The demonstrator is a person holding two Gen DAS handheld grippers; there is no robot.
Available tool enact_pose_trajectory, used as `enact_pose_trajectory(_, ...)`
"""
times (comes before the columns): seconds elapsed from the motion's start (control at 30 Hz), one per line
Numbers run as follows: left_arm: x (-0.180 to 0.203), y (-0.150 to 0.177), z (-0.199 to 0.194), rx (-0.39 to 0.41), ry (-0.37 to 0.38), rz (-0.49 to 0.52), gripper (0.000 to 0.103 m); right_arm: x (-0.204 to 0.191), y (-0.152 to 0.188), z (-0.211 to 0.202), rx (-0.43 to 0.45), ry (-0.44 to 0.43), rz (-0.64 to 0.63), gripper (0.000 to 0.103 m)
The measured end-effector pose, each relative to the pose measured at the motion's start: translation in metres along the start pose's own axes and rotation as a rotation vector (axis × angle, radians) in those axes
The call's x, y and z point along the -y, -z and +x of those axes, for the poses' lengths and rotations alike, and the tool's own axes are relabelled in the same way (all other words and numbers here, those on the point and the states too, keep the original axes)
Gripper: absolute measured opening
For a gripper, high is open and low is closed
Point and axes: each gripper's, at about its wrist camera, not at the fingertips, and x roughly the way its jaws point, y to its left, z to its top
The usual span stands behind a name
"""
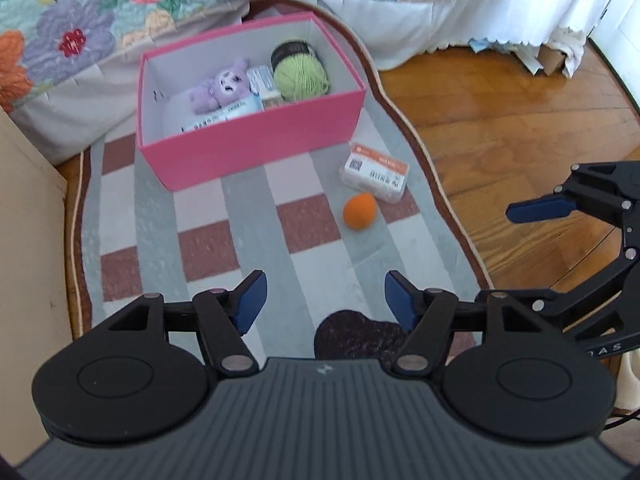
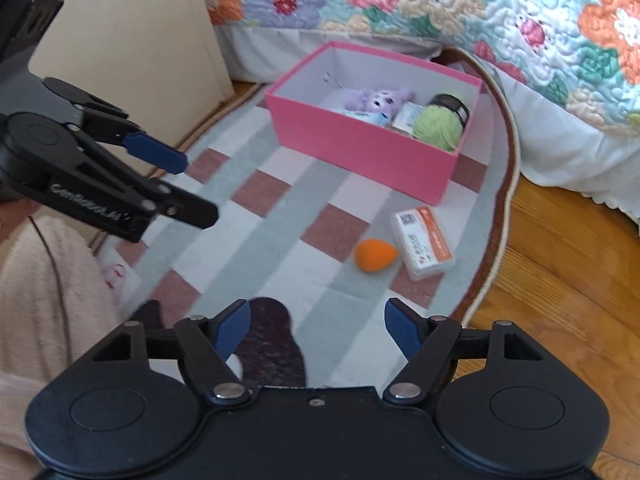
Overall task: Organize objects
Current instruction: 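Move the left tool toward the orange makeup sponge on the rug, then lower the left tool and grasp the orange makeup sponge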
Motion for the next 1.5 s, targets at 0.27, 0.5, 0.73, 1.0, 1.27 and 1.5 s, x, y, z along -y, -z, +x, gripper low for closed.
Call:
enact_pose_trajectory(0.27, 0.002, 0.002, 0.041, -0.042, 0.019, -0.006, 0.086, 0.012, 0.014, 0.032, 0.026, 0.008, 0.022, 0.087)
enact_pose_trajectory(0.5, -0.001, -0.001, 0.084, -0.051, -0.007, 0.011, 0.098, 0.027, 0.027, 0.065, 0.124, -0.084, 0.085, 0.087)
enact_pose_trajectory(0.73, -0.019, -0.008, 0.144, -0.023, -0.002, -0.099, 0.095, 0.034, 0.028, 0.112, 0.183, -0.087, 0.08, 0.087)
enact_pose_trajectory(1.0, -0.02, -0.014, 0.184, 0.038, 0.075, -0.105, 0.091, 0.038, 0.029, 0.175, 0.186, 0.029, 0.094, 0.085)
enact_pose_trajectory(1.27, -0.016, -0.021, 0.199, 0.07, 0.194, -0.134, 0.059, 0.028, 0.027, 0.191, 0.249, 0.101, 0.118, 0.077)
enact_pose_trajectory(1.5, -0.011, -0.025, 0.197, 0.086, 0.282, -0.131, 0.027, 0.042, 0.022, 0.189, 0.253, 0.159, 0.163, 0.043)
